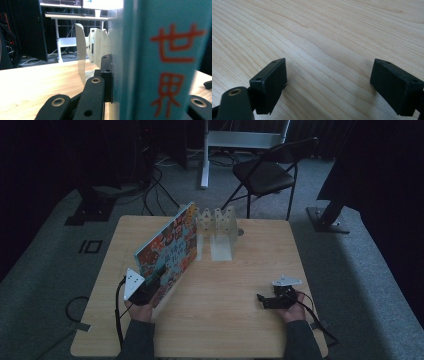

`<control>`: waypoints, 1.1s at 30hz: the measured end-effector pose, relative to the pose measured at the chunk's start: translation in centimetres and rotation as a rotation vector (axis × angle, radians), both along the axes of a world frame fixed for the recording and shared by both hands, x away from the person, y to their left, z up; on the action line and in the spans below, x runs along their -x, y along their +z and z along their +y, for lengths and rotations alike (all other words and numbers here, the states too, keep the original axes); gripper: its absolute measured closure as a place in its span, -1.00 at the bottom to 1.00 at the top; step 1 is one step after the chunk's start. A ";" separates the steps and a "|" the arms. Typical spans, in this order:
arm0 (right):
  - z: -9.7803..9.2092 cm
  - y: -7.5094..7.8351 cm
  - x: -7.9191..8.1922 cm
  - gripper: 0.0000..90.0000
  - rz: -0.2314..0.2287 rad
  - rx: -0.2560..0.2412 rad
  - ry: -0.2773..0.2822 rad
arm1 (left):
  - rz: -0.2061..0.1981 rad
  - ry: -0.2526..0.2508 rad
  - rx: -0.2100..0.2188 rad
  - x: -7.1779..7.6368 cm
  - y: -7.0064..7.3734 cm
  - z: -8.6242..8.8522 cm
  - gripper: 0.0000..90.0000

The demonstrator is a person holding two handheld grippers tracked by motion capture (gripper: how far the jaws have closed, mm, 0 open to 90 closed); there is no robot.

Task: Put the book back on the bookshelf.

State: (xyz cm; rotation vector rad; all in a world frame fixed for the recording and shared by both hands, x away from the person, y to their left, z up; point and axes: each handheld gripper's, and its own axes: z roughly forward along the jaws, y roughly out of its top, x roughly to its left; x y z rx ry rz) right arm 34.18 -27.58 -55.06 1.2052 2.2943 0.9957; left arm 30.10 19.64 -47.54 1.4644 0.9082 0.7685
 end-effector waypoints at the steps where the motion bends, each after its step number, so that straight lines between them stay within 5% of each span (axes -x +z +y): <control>1: 0.0 0.0 0.0 -0.70 0.000 0.000 0.000 | 0.001 0.001 0.002 0.0 0.0 0.0 0.81; 18: 0.0 0.0 0.0 -0.70 0.000 -0.001 0.000 | -0.002 0.027 -0.028 -0.8 0.1 -0.3 0.81; 33: 0.0 0.0 0.0 -0.70 0.000 -0.001 0.000 | 0.002 0.058 -0.012 -1.5 0.1 -0.8 0.80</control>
